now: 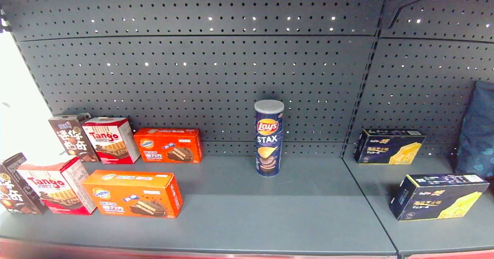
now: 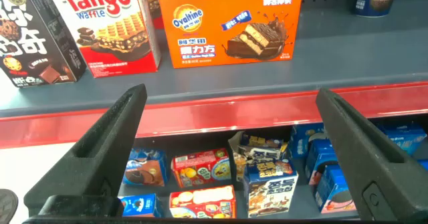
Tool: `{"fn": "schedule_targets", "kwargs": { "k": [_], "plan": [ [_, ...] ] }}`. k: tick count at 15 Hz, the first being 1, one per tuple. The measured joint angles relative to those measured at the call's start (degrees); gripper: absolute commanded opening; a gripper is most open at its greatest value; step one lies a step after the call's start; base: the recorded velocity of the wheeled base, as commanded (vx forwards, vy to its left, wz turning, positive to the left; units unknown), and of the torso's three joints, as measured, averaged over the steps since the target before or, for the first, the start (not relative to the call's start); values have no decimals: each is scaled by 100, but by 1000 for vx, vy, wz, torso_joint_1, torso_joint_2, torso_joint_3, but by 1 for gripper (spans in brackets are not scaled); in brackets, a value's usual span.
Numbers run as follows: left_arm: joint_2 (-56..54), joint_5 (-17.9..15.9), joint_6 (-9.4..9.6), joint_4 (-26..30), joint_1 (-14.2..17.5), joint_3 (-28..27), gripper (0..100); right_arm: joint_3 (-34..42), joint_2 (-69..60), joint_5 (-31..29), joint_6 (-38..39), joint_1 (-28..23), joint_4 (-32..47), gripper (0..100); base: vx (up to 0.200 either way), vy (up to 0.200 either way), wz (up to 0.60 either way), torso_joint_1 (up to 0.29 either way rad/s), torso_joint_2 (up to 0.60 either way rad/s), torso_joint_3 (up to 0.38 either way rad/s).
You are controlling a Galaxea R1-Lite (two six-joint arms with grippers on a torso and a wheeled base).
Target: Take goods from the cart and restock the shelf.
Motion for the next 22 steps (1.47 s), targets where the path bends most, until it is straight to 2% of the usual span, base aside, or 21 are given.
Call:
{"fn": "schedule_targets", "kwargs": {
  "k": [19, 22],
  "plan": [
    [0, -2, -6, -5, -2, 0, 100, 0, 0, 0, 0, 0, 0, 100, 0, 0, 0, 0, 0, 0],
    [0, -2, -9, -5, 0, -5, 100, 0, 0, -2, -6, 0, 0, 100, 0, 0, 600, -2, 2, 2]
  ]
}}
